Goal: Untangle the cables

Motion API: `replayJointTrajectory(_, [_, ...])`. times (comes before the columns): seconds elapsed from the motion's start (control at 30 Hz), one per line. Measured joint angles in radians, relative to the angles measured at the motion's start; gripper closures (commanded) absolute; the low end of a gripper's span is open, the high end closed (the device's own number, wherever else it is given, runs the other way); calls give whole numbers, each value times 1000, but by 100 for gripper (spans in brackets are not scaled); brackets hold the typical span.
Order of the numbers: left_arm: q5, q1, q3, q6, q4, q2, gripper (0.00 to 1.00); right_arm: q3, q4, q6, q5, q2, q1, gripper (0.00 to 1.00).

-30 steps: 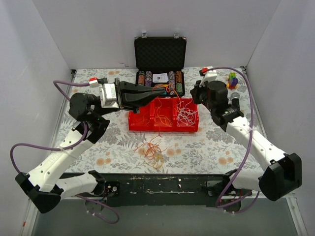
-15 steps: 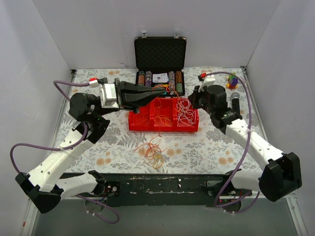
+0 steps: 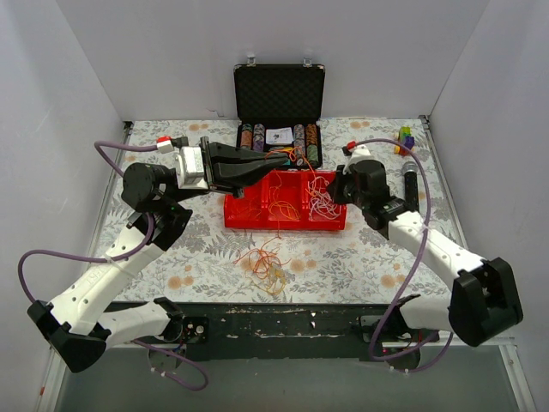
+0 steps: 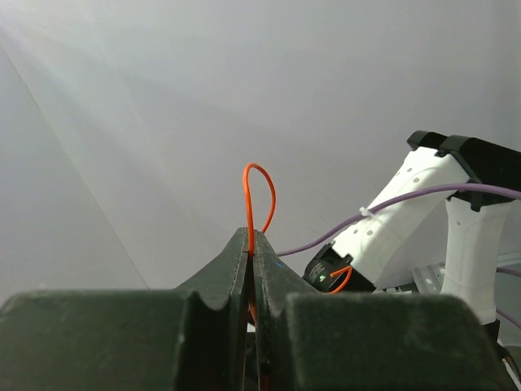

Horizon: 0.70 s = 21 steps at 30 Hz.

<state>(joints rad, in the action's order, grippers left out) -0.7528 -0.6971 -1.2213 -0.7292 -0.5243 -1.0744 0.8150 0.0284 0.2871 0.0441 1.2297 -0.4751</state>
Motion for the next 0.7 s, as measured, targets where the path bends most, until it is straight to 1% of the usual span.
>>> replayJointTrajectory(0.07, [0, 0, 0, 0, 0, 0, 100, 35, -3, 2, 7, 65, 0, 98])
replayJointTrajectory(0.1, [0, 1, 0, 1, 1, 0, 100, 57, -4, 3, 9, 106, 2, 90])
replayJointTrajectory(0.2, [1, 2, 0, 11, 2, 0, 100, 125, -22, 14, 10, 227, 3, 59])
replayJointTrajectory(0.23, [1, 2, 0, 16, 4, 0, 100, 143, -34, 18, 10, 260, 3, 50])
replayJointTrajectory(0.3, [6, 2, 0, 34, 12, 0, 100, 149, -52, 29, 7, 286, 3, 26])
replayJointTrajectory(0.33, [14, 2, 0, 48, 19, 0, 100, 142, -57, 29, 1, 282, 3, 22])
replayJointTrajectory(0.4, [58, 2, 0, 87, 31, -1, 100, 108, -47, 29, -8, 232, 3, 15])
replayJointTrajectory(0.57, [242, 2, 0, 210, 35, -27, 100, 15, -3, 23, -59, -21, 2, 13])
replayJointTrajectory(0.7, [319, 2, -2, 271, 55, -66, 100, -37, 67, 14, -121, -207, -19, 12])
